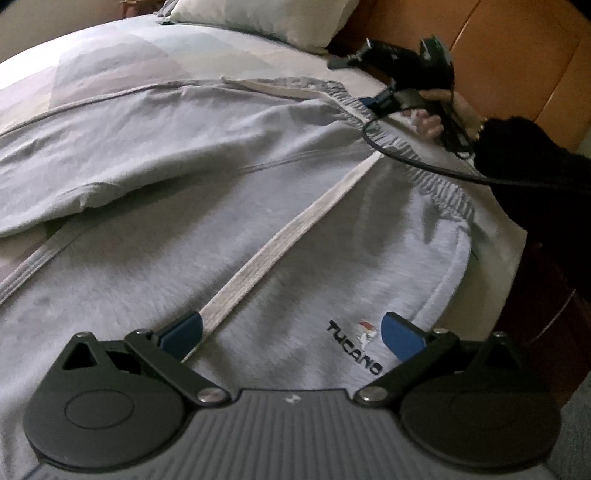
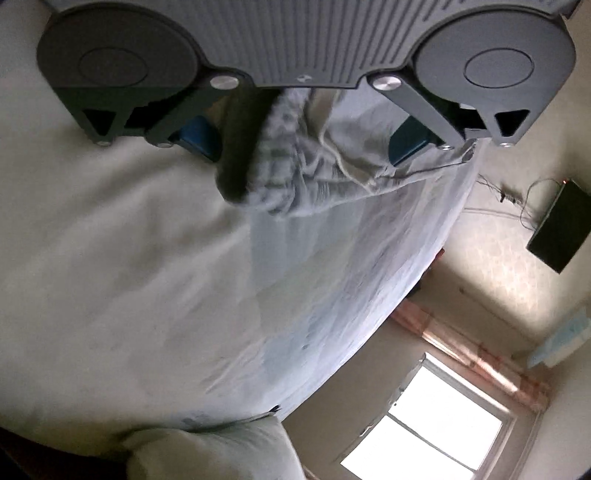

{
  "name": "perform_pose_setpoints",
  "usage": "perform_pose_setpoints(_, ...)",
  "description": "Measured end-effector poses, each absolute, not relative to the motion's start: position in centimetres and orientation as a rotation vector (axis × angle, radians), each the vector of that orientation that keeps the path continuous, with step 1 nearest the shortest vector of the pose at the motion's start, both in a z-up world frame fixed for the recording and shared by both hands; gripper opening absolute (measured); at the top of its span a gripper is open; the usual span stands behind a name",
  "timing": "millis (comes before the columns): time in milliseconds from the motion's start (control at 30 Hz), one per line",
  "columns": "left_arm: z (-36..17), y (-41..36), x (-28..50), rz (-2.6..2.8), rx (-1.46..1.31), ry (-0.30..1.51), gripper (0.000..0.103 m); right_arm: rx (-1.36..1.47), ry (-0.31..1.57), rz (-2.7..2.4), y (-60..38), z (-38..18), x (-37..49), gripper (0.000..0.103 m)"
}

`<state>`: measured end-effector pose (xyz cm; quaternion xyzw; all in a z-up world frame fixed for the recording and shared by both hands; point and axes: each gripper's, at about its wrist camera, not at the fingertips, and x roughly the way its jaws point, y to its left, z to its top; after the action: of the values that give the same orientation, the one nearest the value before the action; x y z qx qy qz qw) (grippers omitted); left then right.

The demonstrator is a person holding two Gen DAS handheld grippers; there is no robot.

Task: Fold clothes

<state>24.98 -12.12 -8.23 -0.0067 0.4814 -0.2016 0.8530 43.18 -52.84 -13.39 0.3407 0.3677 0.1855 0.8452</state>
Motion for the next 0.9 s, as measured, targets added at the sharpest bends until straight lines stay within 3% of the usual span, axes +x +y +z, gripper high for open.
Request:
perform_pose_setpoints(467, -8.7, -12.0, 25.0, -0.422, -0.022, 1.016, 0.102, 0.600, 0.744, 0.310, -53.9, -11.7, 42.7, 0.103)
perform_pose_setpoints(767, -8.6, -11.5, 24.6, -0.414, -0.040, 1.019, 0.102, 0.527, 0.816, 0.447, -51.9, -12.0, 44.0, 0.103)
perform_pose_setpoints(900, -8.7, -11.7, 24.7, -0.410, -0.039, 1.013, 0.102, 0.608, 0.820, 0.541, -52.6, -12.0, 41.8, 0.103)
